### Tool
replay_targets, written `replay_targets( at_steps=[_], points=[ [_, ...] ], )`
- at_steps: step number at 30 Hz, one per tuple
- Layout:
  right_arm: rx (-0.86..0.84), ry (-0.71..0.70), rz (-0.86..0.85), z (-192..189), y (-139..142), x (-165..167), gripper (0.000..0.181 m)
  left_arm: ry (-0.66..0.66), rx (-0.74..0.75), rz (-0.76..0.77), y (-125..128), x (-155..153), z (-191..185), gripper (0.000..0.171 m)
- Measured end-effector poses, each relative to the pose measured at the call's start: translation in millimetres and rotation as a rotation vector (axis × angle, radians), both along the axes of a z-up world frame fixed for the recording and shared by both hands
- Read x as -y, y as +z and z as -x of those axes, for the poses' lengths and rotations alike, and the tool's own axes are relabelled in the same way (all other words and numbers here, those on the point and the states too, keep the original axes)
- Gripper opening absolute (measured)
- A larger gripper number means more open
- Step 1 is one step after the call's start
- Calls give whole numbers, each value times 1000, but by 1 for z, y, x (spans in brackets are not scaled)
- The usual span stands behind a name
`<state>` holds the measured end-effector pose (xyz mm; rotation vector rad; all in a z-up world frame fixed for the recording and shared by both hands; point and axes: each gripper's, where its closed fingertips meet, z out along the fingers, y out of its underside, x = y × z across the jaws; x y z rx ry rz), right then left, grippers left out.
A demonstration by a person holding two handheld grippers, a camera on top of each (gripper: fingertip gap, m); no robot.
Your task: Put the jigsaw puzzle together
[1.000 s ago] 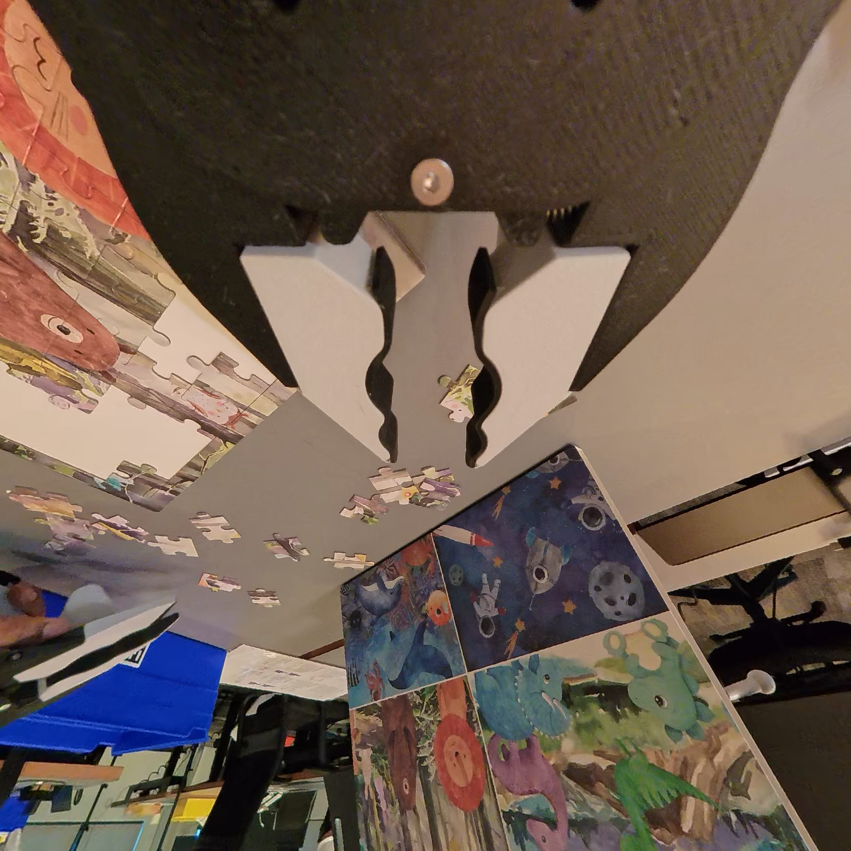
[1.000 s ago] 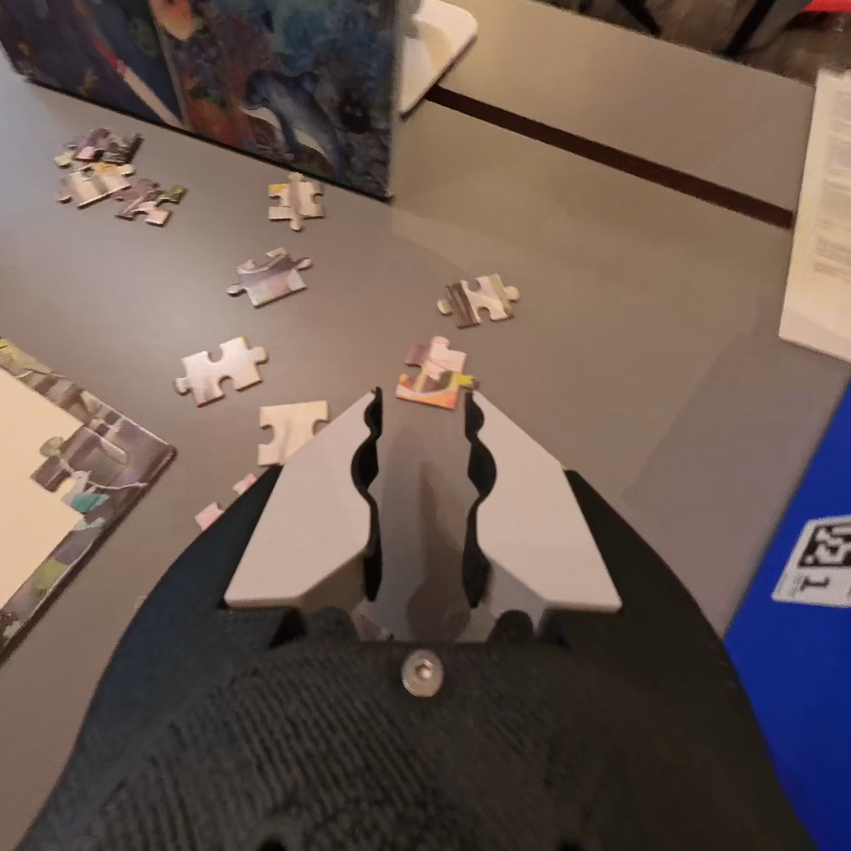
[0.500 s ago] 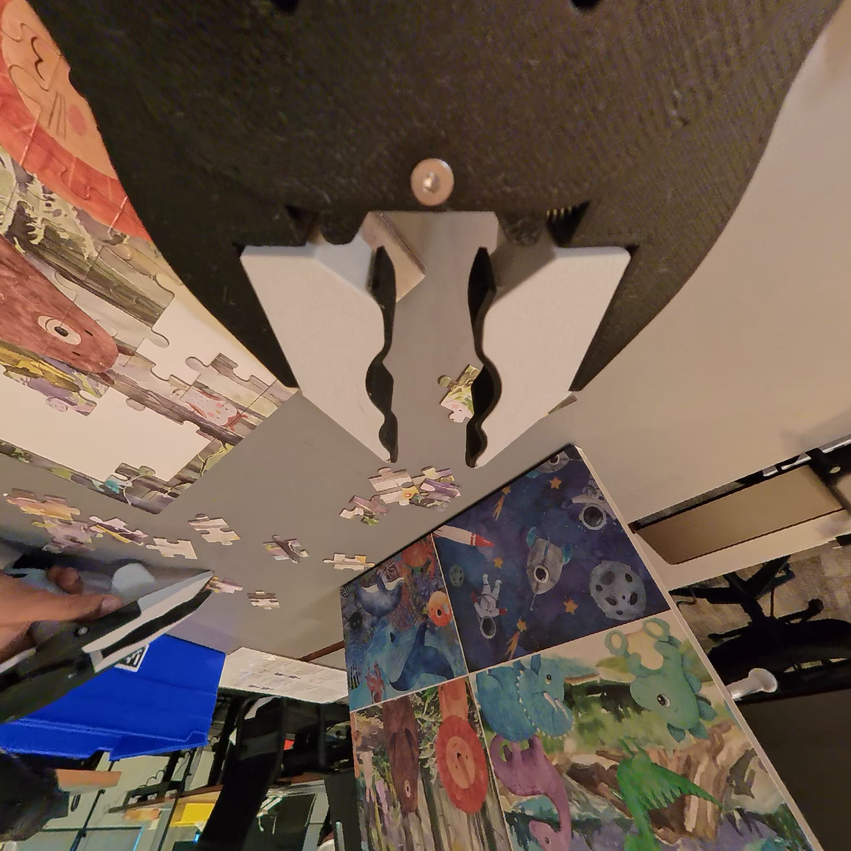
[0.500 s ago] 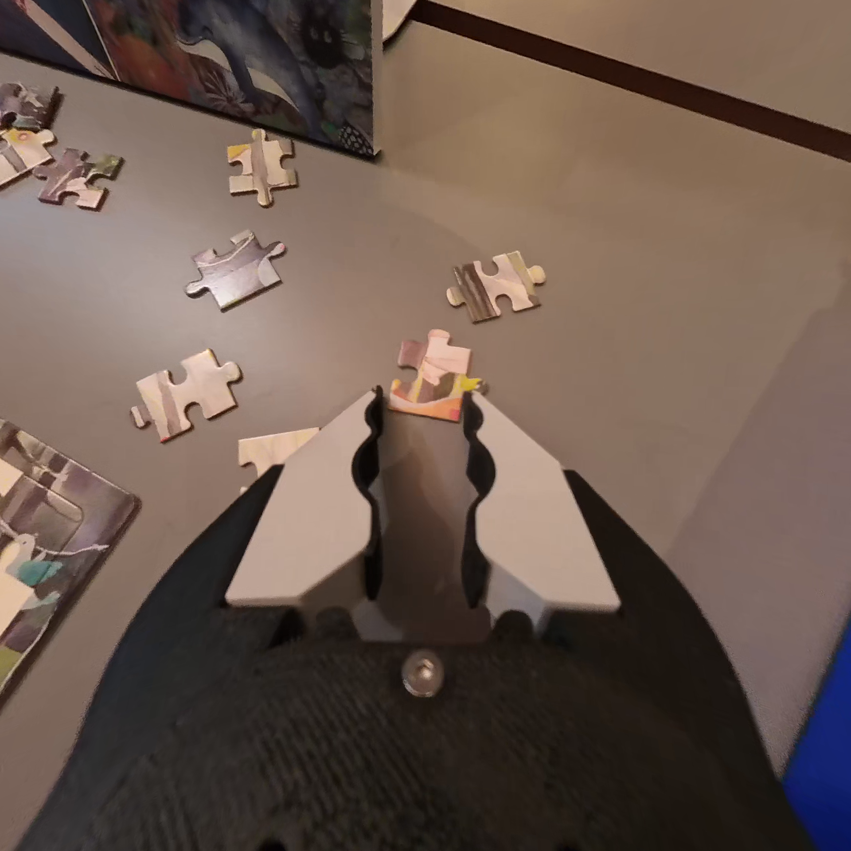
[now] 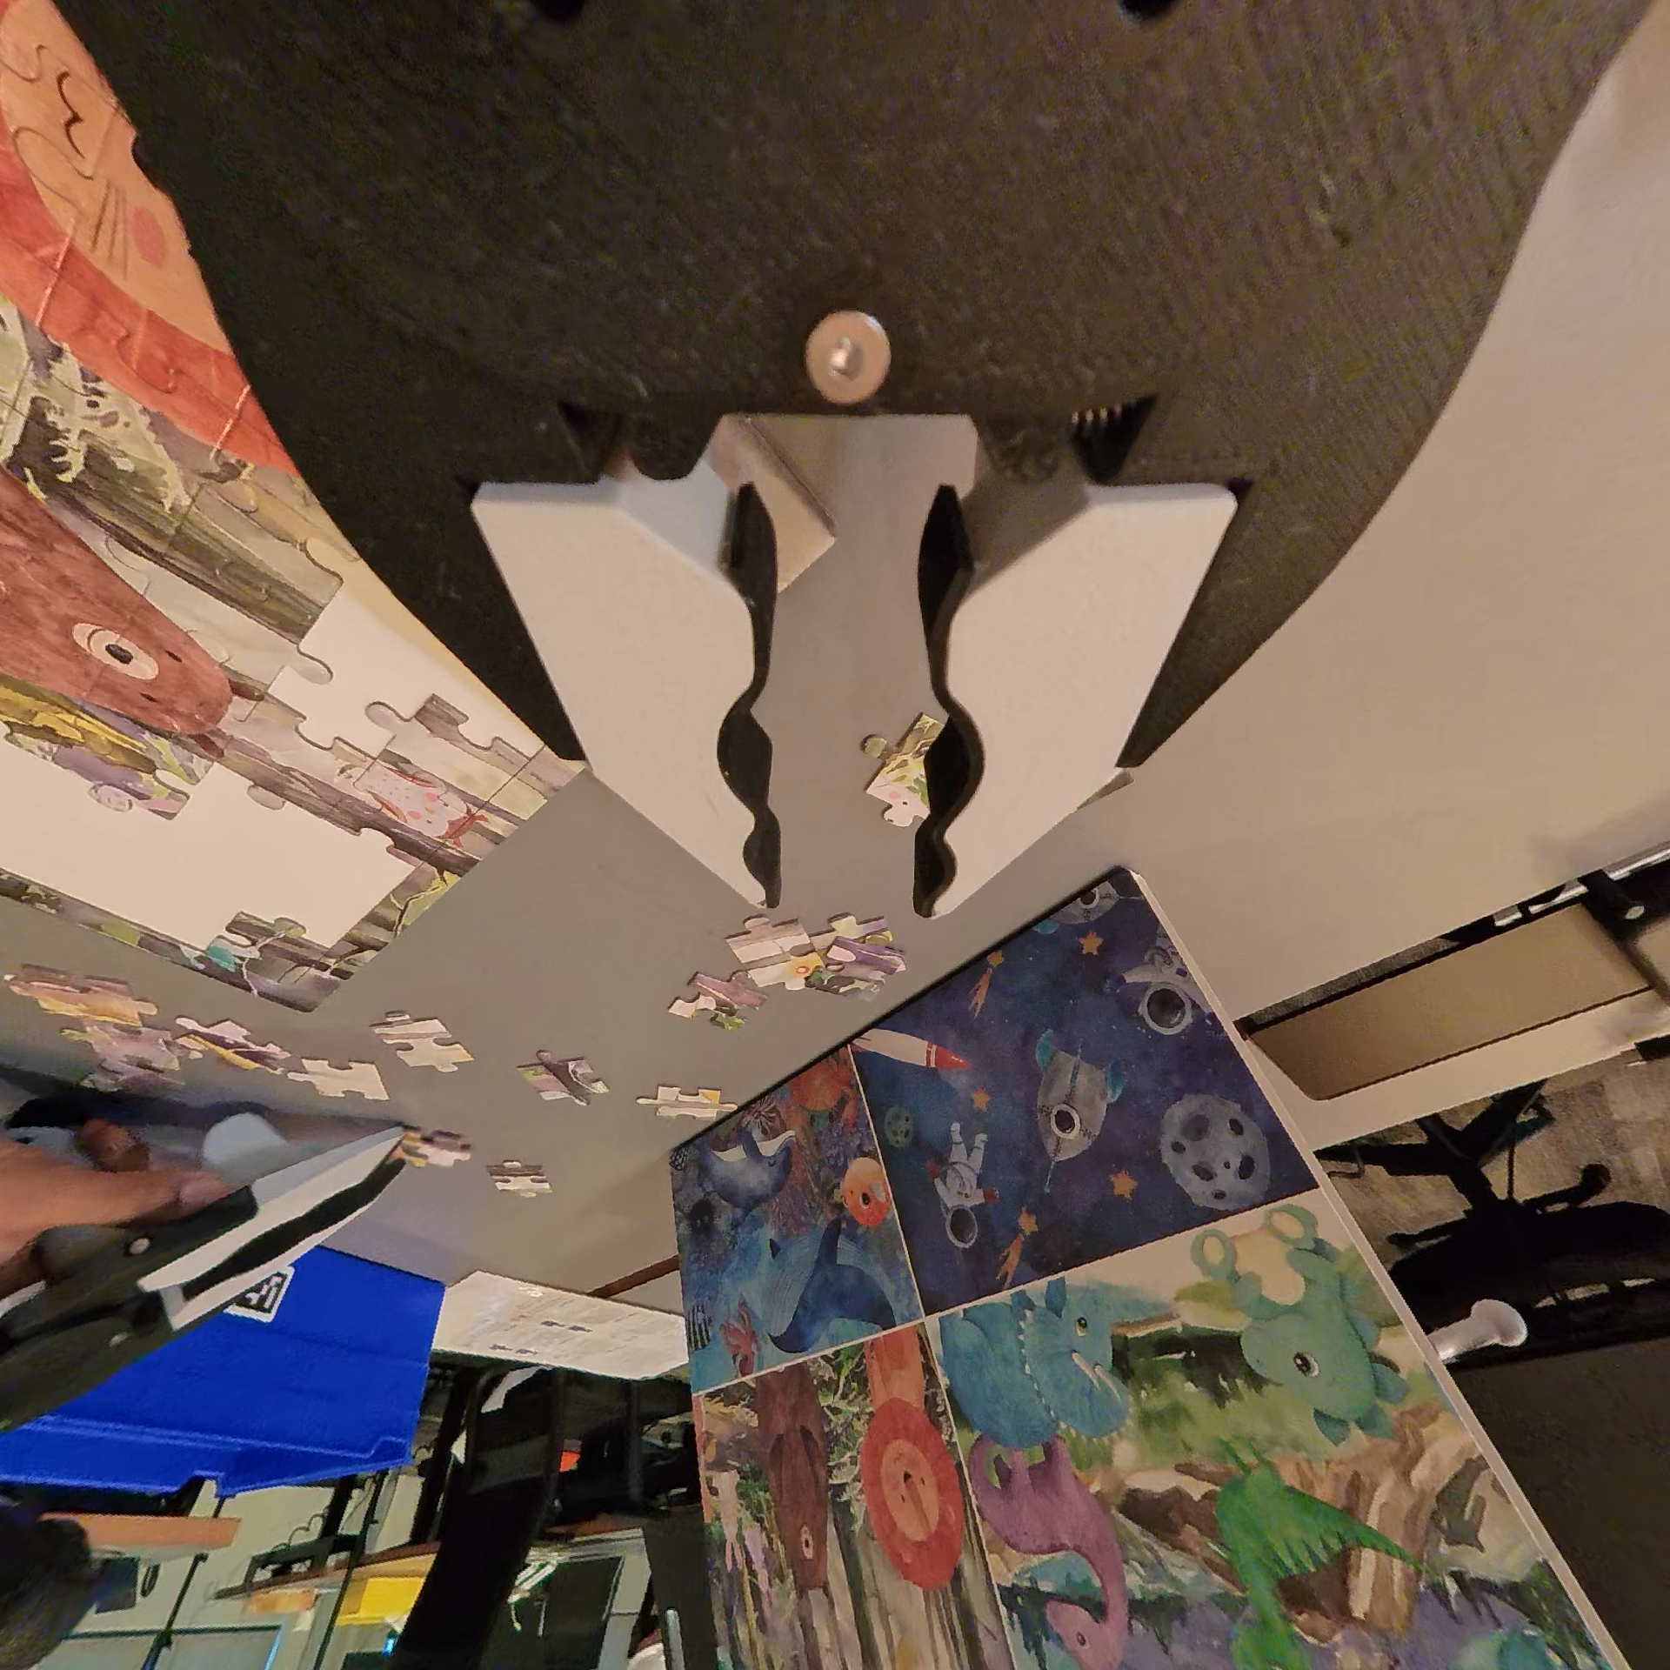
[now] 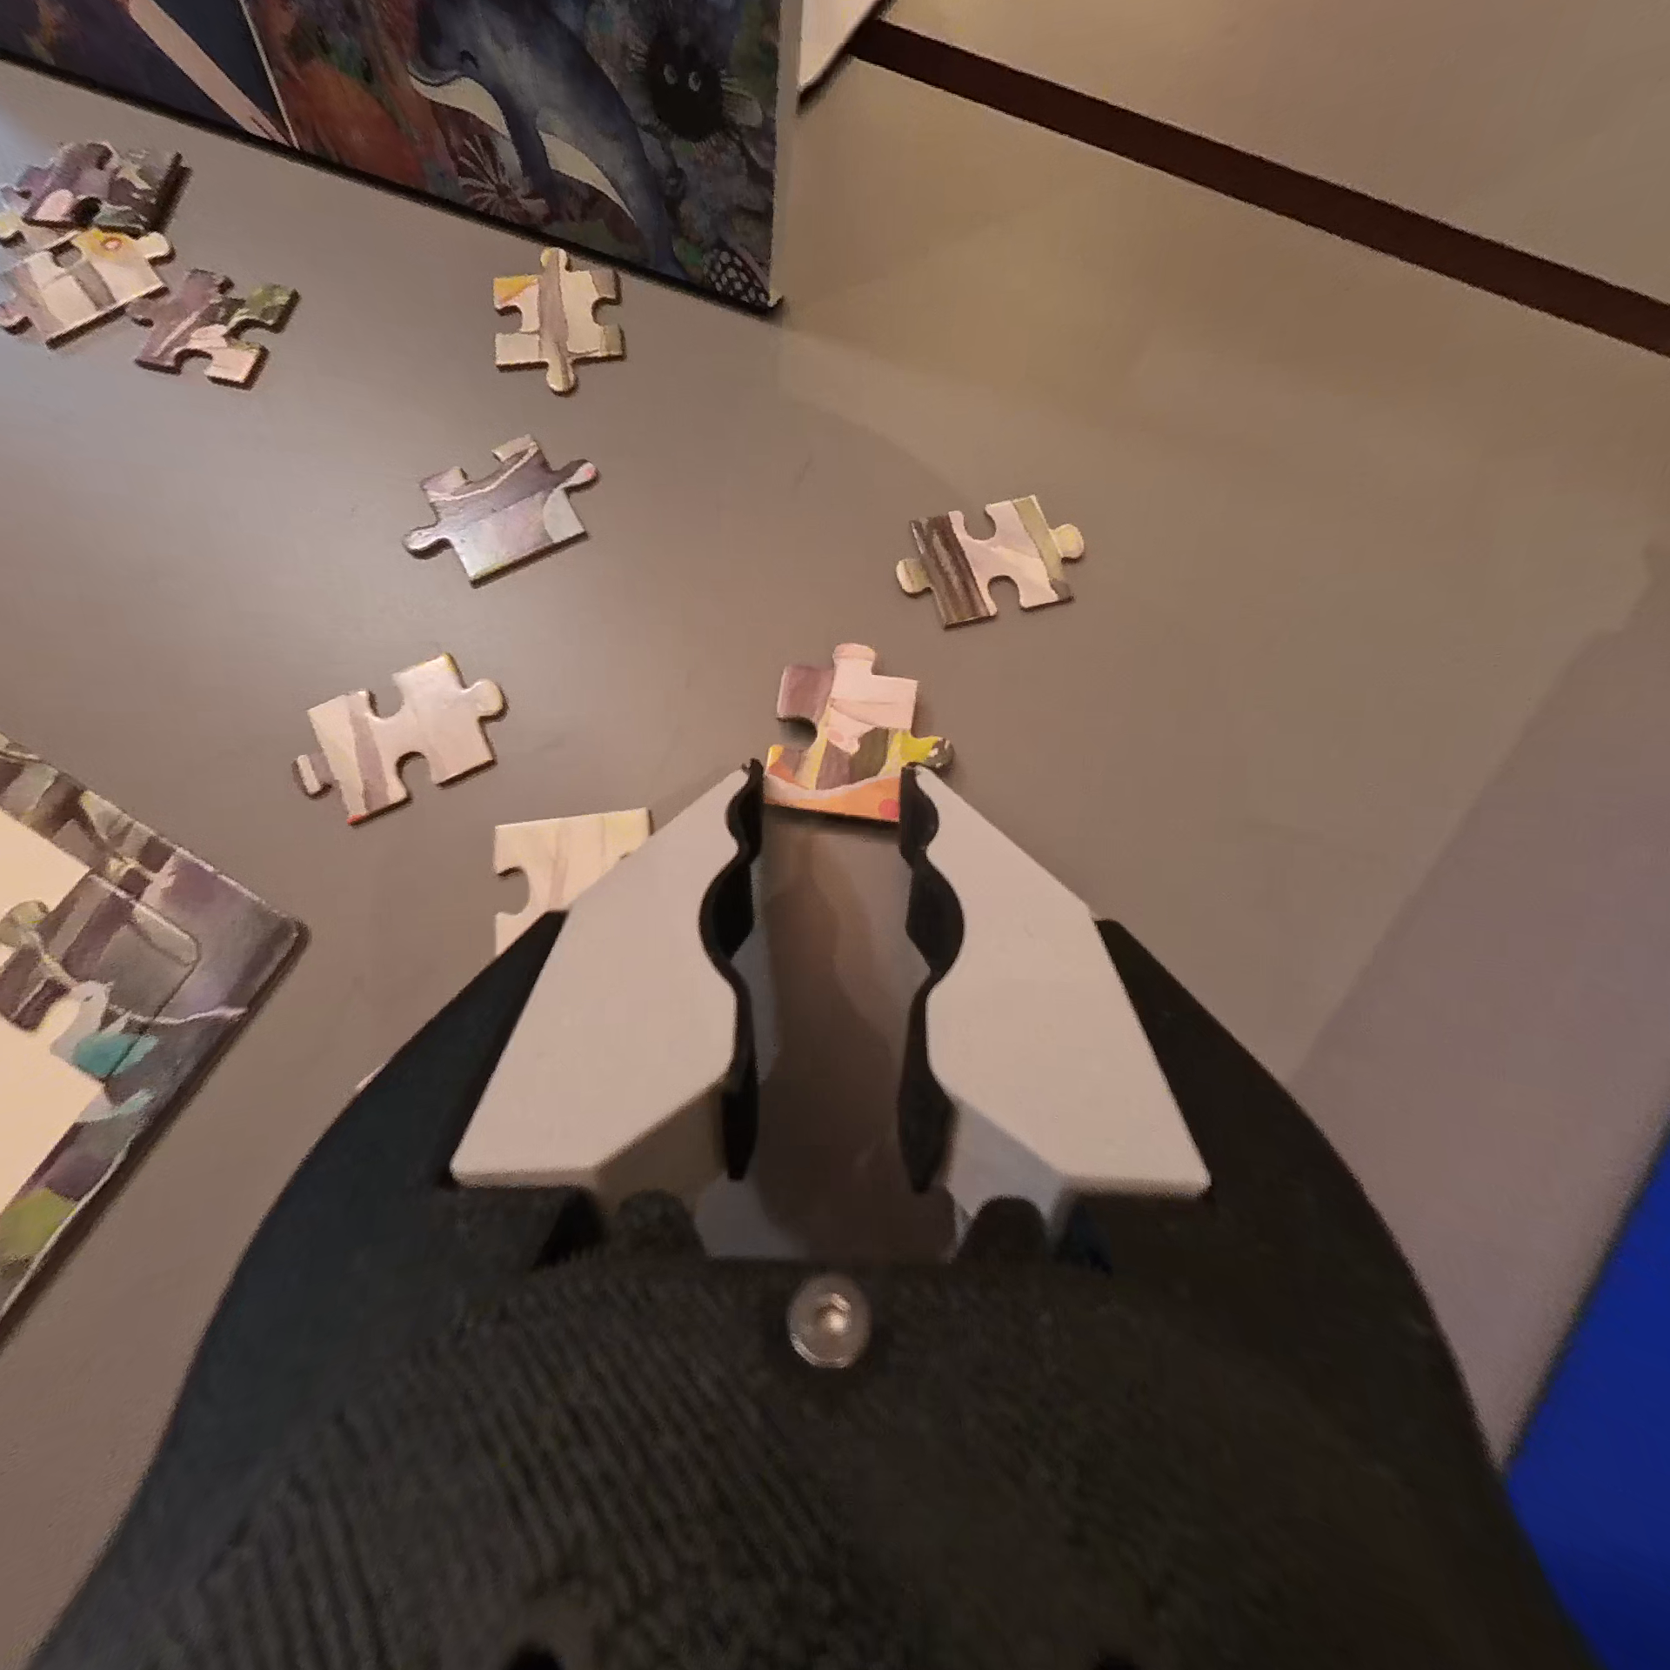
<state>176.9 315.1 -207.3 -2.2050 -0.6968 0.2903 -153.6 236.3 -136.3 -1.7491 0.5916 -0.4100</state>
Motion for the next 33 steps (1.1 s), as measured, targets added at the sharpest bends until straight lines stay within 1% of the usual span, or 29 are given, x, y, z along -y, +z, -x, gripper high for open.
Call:
replay_targets(
  at_steps=[4,7,10,12,13,15,18,20,21,23,26,29,33],
  points=[
    [-28,55,-31,10,12,14,28,1,5,0,0,0,1,27],
    [-90,158,-103,30,36,34,29,4,9,-3,1,-1,2,27],
    [-163,333,-144,54,55,74,28,6,10,-15,3,0,4,27],
    [-179,452,-139,65,58,107,28,-2,4,-10,6,3,1,26],
    [-179,519,-133,70,58,124,28,-34,-3,13,7,9,-4,19],
    [-164,672,-113,79,52,162,29,-140,19,78,10,26,-25,8],
    [-131,906,-50,87,40,215,28,-340,92,238,8,63,-74,12],
    [-83,1011,-24,89,32,237,29,-481,139,346,5,94,-112,21],
    [-55,1050,-9,88,28,243,29,-543,153,395,3,109,-130,23],
    [-19,1112,24,88,21,253,28,-636,146,497,-5,135,-160,20],
    [34,1167,50,86,12,259,29,-739,118,601,-16,163,-193,21],
    [85,1181,39,82,4,257,29,-772,112,624,-25,175,-213,22],
    [80,1177,13,83,2,255,29,-746,46,623,-39,175,-219,23]
  ],
)
